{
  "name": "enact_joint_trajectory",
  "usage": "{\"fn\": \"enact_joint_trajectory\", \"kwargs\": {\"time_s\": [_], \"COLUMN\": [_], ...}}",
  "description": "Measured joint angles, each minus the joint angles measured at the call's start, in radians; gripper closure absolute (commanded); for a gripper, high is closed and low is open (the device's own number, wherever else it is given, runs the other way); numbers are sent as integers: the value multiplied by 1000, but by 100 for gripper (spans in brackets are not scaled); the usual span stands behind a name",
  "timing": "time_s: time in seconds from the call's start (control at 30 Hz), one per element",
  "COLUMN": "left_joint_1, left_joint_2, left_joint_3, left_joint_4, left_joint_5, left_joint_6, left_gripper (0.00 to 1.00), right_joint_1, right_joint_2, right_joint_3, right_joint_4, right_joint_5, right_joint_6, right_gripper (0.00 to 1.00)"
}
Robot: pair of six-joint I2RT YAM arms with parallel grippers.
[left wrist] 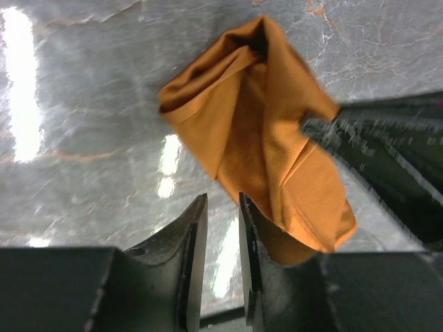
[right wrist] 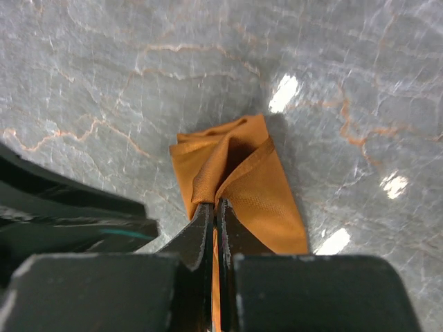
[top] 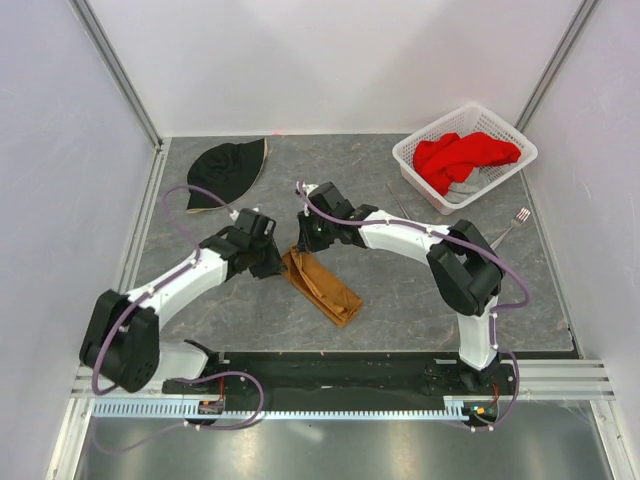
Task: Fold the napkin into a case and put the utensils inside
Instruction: Grasp the top corner of the smaller rectangle folded napkin at the center of the board.
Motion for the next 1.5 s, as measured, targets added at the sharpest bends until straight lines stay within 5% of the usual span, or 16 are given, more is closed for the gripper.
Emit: {"fn": "enact_joint_trajectory", "kwargs": {"time_s": [0.6,1.17,1.5], "left_joint_1": [-164,-226,-229], "left_joint_2": [280,370,370], "left_joint_3": [190,236,236], "left_joint_4": [-9,-66,-65], "left_joint_5": [-263,-361,-373], "left_joint_6": [30,29,29], "left_gripper": [76,70,91], "right_joint_1": [-43,-64,-65], "right_joint_2": [0,-10,-10], "right_joint_3": [-48,-81,-100], "right_joint_4": [-3,18,39], "right_joint_5": [-88,-124,-134], "right_joint_6": [74,101,104], "right_gripper": [100,100,100]}}
